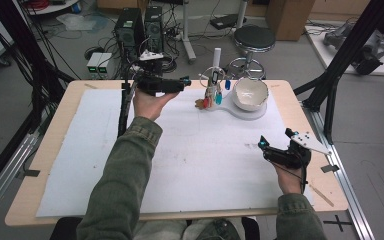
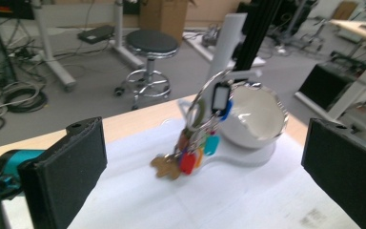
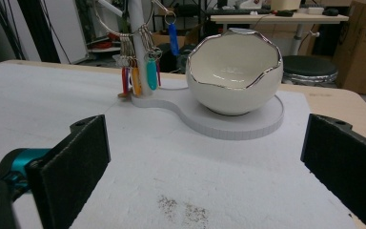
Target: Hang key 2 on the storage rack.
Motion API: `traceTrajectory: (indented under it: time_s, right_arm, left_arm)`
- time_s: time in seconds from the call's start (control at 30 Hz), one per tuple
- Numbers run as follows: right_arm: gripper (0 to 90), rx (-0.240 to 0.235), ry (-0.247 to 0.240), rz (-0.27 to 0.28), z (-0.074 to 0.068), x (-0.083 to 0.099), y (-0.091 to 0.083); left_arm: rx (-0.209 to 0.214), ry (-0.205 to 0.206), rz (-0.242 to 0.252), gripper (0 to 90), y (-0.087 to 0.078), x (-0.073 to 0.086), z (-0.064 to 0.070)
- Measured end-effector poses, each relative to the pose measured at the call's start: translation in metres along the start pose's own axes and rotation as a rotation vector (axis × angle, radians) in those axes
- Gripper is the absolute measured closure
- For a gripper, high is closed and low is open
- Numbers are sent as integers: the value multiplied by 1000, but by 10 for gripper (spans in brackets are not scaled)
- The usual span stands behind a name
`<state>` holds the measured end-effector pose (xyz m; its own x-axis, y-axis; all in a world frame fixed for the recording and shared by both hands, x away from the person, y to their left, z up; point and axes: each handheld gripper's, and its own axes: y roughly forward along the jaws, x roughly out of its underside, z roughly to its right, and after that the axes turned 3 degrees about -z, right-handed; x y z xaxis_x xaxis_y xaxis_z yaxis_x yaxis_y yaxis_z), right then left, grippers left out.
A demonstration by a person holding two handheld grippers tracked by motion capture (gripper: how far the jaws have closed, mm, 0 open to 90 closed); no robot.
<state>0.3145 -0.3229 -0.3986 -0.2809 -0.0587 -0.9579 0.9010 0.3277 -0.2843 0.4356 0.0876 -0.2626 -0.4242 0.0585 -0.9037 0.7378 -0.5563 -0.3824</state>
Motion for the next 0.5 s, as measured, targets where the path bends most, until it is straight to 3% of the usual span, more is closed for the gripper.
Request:
traceTrajectory:
  time_s: [0.5]
  right_arm:
    - [15, 1, -5, -3, 0, 0, 1]
  left_arm:
    - [-15, -37, -1, 17, -23, 21, -22]
